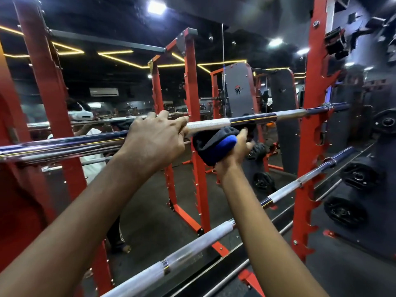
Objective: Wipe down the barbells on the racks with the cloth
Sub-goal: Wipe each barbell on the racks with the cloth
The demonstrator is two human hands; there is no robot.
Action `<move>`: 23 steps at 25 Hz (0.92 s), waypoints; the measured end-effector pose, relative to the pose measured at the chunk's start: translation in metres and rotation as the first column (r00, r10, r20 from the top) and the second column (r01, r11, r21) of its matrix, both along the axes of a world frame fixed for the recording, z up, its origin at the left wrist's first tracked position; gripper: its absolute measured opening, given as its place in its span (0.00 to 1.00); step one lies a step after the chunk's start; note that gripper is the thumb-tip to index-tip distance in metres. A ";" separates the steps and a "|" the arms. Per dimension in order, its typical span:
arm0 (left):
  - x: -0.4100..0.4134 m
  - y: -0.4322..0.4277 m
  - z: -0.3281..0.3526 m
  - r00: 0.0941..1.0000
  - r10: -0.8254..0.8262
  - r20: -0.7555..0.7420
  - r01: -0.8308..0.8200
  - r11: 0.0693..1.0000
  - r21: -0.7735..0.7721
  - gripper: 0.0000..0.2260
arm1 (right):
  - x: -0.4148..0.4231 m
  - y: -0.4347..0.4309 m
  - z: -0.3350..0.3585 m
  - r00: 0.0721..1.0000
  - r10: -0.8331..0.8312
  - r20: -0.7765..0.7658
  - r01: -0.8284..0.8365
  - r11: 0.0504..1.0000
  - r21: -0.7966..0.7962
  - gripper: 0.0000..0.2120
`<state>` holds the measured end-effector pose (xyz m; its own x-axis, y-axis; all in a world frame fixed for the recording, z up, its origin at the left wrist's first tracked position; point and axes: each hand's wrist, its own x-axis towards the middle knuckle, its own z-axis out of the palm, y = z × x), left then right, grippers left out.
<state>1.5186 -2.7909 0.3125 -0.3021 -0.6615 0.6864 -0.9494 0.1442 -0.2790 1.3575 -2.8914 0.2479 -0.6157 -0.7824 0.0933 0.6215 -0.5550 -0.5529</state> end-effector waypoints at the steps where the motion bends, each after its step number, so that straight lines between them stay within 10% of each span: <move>1: -0.005 -0.001 0.000 1.000 -0.018 -0.011 0.018 1.000 -0.005 0.20 | -0.005 0.008 -0.003 0.960 -0.262 -0.100 0.264 0.965 0.009 0.13; 3: -0.020 -0.008 -0.001 0.997 -0.072 -0.021 0.071 0.997 -0.025 0.18 | -0.010 0.019 -0.004 0.668 -0.631 -0.394 0.593 0.771 -0.230 0.13; 7: -0.049 -0.026 -0.001 0.994 -0.107 -0.017 0.107 0.994 -0.011 0.17 | -0.034 0.011 0.012 0.185 -0.654 -0.733 0.556 0.685 -0.471 0.14; 12: -0.067 -0.041 -0.004 0.999 -0.048 0.017 0.049 0.998 -0.032 0.23 | -0.106 -0.020 0.015 0.176 -0.589 -0.789 0.621 0.688 -0.375 0.16; 18: -0.095 -0.065 0.000 0.998 -0.041 0.041 0.042 0.999 -0.024 0.25 | -0.115 -0.032 0.006 -0.083 -0.579 -0.811 0.533 0.661 -0.527 0.17; 23: -0.089 -0.065 -0.008 0.999 -0.030 0.044 0.036 0.990 -0.137 0.27 | -0.164 -0.059 0.009 0.054 -0.592 -0.804 0.613 0.655 -0.442 0.14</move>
